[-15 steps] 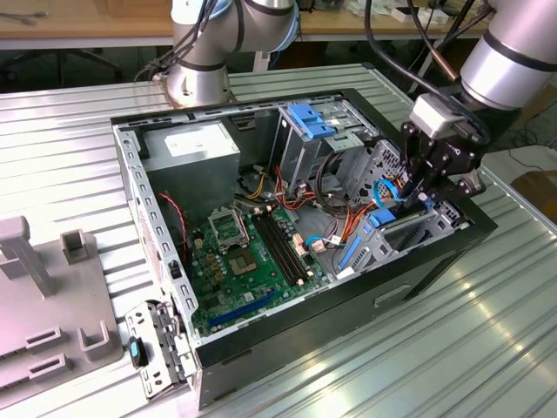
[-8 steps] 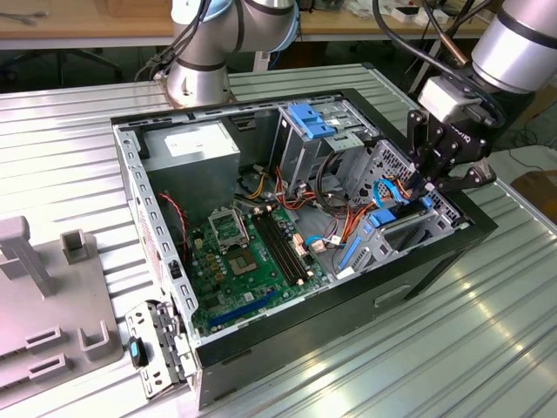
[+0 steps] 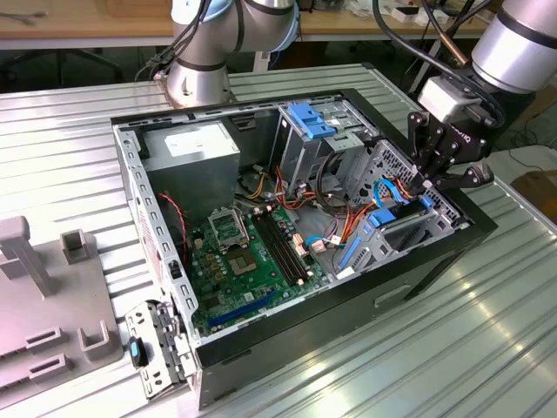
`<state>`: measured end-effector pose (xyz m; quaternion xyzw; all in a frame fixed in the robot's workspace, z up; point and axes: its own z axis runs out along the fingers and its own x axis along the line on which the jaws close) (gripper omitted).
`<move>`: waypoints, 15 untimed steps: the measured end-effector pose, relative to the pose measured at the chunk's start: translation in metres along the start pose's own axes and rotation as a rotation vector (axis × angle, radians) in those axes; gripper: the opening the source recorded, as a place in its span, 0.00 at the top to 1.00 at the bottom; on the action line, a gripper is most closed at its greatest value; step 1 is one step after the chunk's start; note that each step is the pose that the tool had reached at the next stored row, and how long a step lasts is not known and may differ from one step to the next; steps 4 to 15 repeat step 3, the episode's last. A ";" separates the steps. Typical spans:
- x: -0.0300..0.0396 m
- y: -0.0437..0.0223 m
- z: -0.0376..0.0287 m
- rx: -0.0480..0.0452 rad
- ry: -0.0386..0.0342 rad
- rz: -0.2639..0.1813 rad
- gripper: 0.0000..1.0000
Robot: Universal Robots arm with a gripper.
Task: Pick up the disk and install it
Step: 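Insert the second disk wire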
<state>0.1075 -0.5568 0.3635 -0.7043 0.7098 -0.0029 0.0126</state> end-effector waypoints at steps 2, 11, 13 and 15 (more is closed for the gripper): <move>0.0000 0.0000 0.0000 0.0002 0.0000 0.000 0.89; 0.0000 0.0000 0.0000 0.0002 0.0000 0.000 0.89; 0.0000 0.0000 0.0000 0.0002 0.0000 0.000 0.89; 0.0000 0.0000 0.0000 0.0002 0.0000 0.000 0.89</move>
